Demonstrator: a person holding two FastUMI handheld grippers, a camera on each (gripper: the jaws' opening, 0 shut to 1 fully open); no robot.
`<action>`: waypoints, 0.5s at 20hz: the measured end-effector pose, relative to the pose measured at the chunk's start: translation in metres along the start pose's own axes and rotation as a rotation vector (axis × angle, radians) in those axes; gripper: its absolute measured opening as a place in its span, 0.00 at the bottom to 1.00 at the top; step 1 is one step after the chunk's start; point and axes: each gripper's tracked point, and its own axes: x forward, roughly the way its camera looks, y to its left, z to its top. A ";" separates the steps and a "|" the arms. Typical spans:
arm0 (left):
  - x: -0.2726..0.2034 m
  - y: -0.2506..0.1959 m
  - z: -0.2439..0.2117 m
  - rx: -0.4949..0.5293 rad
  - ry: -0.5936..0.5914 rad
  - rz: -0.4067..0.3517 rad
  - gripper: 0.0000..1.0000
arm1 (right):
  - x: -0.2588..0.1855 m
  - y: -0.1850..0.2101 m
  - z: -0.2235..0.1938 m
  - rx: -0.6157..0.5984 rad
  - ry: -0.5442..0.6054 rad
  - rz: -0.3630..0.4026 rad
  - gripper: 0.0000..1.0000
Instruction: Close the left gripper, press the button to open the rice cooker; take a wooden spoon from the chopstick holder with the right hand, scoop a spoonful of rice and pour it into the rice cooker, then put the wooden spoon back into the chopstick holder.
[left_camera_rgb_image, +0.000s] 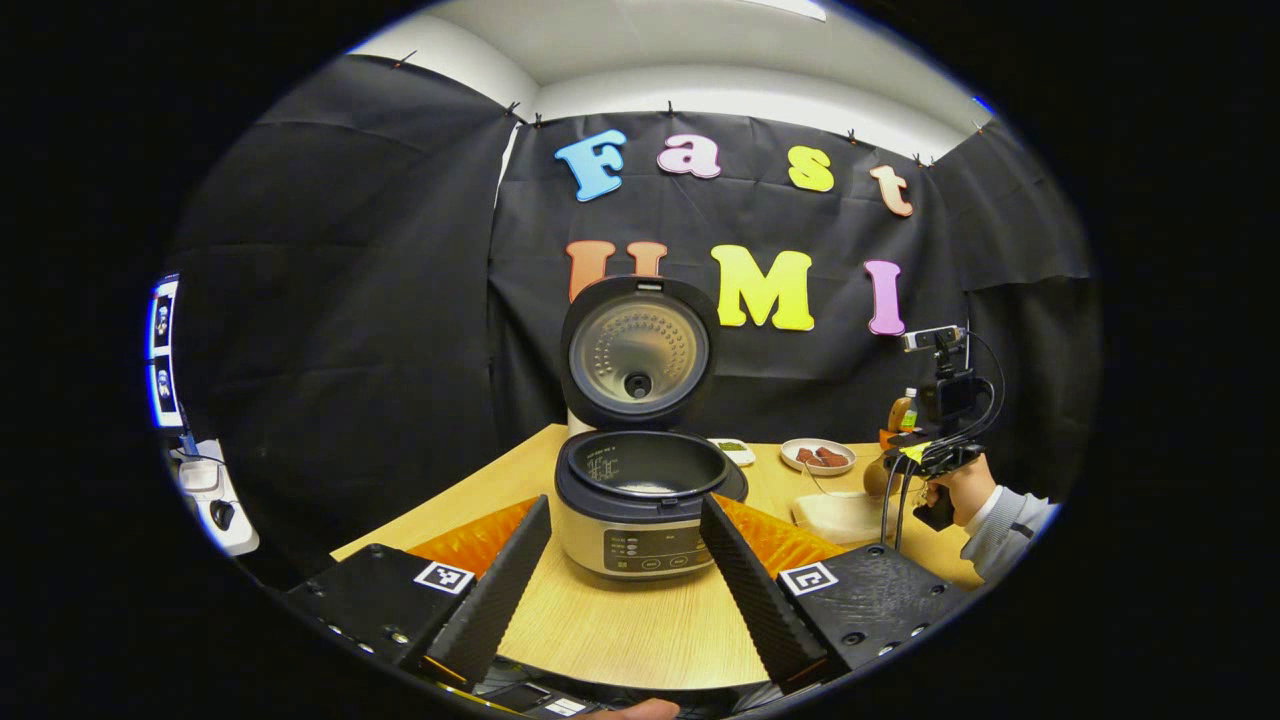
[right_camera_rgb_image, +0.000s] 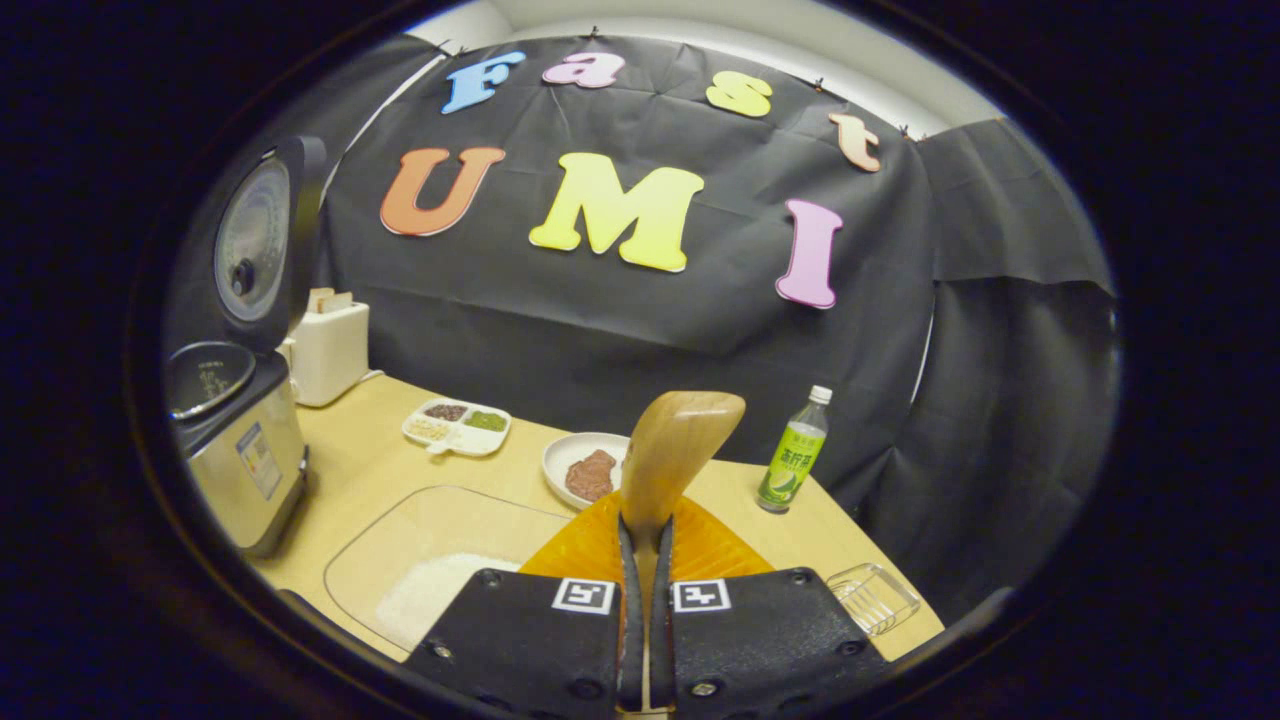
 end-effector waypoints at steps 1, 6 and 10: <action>-0.002 0.000 0.000 -0.004 -0.001 -0.003 0.96 | 0.003 0.008 -0.006 0.004 0.010 0.023 0.08; -0.006 0.003 0.004 0.007 -0.019 -0.003 0.96 | -0.008 0.056 -0.015 0.133 0.067 0.177 0.08; -0.006 0.003 0.005 0.005 -0.023 -0.008 0.96 | -0.022 0.075 -0.015 0.272 0.124 0.265 0.08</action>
